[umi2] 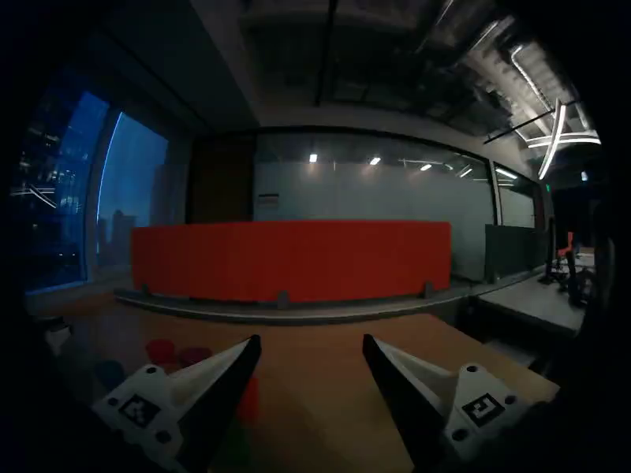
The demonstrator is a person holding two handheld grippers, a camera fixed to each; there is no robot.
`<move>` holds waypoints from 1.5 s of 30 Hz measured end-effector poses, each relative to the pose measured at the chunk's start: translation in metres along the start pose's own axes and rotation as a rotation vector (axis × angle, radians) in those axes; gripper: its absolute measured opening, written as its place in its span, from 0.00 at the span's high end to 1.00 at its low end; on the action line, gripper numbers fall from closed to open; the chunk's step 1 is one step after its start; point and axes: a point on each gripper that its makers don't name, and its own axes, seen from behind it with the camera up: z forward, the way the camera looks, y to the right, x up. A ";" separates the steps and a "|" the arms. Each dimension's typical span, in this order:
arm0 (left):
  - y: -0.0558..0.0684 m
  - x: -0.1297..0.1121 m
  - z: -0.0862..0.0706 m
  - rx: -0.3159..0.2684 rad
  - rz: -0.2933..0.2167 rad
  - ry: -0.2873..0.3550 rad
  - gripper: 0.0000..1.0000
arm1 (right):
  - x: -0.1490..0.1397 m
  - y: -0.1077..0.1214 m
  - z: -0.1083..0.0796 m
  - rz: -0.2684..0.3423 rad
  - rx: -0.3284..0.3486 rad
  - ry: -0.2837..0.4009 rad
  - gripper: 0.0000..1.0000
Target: Pour water
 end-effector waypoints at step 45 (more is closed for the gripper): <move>0.003 -0.002 0.001 -0.013 -0.006 -0.006 0.13 | 0.005 -0.003 -0.003 -0.012 0.022 0.037 0.00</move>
